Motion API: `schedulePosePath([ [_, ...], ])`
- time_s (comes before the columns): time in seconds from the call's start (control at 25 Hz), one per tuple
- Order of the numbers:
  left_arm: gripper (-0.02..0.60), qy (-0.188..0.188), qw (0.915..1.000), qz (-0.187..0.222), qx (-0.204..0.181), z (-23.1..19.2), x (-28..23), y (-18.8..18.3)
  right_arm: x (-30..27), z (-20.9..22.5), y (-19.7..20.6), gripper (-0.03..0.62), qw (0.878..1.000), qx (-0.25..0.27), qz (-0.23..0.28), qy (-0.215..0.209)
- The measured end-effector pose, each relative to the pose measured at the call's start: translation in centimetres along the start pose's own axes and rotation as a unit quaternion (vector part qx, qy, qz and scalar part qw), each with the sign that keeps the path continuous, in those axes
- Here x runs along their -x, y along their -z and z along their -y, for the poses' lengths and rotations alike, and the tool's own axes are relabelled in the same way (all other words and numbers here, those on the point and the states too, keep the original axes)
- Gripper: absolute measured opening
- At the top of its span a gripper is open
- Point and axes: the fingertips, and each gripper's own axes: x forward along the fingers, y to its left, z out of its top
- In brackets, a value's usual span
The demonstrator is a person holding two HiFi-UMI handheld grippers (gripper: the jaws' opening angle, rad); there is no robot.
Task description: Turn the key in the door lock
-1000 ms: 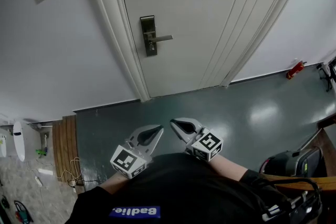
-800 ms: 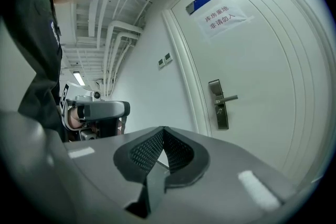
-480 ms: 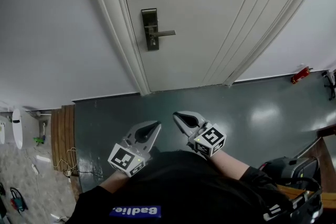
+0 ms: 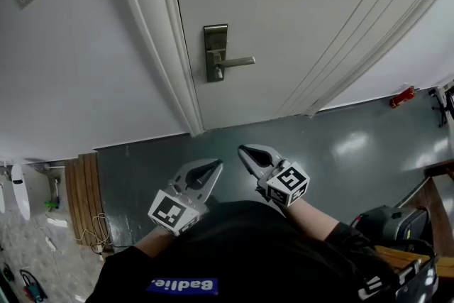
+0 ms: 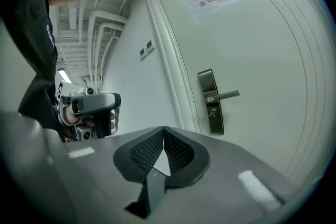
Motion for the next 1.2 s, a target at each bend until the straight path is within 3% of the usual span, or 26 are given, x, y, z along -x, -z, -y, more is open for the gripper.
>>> schedulePosePath([
  [0.44, -0.006, 0.067, 0.9978, -0.003, 0.000, -10.4, -0.8, -2.2, -9.6, 5.2, -2.4, 0.013, 0.997, -0.020, 0.001, 0.072],
  [0.68, -0.006, 0.058, 0.9983, -0.001, 0.002, -11.9, -1.4, -2.9, -11.7, 7.3, -2.4, 0.028, 0.996, -0.049, 0.003, 0.068],
  [0.92, -0.006, 0.022, 0.9998, -0.001, 0.003, -13.1, -2.3, -3.2, -13.5, 10.8, -1.4, 0.085, 0.995, -0.078, -0.012, 0.059],
  [1.2, -0.006, -0.008, 0.9999, -0.012, 0.008, -13.6, -2.9, -2.7, -16.2, 16.1, -0.3, 0.095, 0.985, -0.144, -0.011, 0.093],
])
